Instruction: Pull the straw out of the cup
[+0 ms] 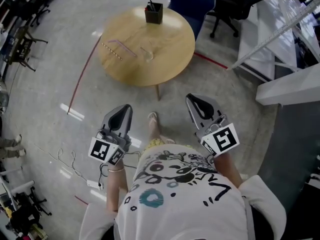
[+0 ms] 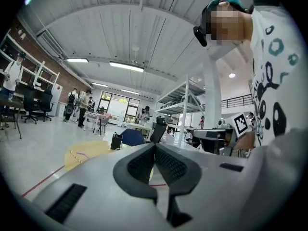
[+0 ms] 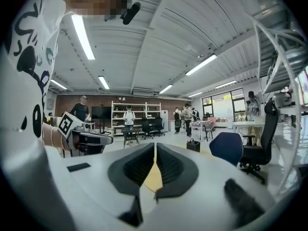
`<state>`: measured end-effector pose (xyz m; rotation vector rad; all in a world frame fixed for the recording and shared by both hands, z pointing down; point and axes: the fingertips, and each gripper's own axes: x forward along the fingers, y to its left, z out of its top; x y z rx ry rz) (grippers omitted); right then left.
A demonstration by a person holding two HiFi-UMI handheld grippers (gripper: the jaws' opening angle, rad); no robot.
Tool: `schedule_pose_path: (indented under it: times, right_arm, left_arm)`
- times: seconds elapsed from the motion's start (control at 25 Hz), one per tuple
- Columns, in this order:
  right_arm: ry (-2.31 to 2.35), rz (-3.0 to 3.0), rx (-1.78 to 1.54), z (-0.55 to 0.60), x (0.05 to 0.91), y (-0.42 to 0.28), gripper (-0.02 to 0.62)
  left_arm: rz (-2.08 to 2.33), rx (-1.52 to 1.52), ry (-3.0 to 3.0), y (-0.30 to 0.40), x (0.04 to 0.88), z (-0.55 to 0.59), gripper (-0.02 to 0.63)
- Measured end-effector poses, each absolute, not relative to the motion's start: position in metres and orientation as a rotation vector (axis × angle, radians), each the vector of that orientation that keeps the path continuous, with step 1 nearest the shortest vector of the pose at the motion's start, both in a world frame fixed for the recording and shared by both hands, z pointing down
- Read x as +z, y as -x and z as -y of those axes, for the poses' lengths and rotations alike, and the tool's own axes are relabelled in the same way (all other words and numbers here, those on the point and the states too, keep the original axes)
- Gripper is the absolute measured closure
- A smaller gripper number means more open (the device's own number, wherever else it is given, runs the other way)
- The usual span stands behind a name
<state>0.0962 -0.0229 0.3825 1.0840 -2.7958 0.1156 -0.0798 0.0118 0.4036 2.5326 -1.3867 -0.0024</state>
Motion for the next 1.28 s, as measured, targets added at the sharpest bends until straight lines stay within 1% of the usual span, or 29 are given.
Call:
schedule_pose_path:
  times: [0.4,0.8,1.28]
  right_arm:
    - [-1.101,2.784,0.133,0.089,0.378,-0.055,0.566]
    - [-1.107,2.728,0.13,0.145,0.393,-0.002,0.566]
    - [-1.08,2.601,0.074,0.184,0.424,0.04,0.562]
  left_arm:
    - [1.276,0.005,-2.557,0.106,0.404,0.066,0.589]
    - [1.159,0.017,-2.581,0.139,0.418,0.128,0.589]
    - [1.13,0.065,-2.617,0.178,0.439,0.172,0.589]
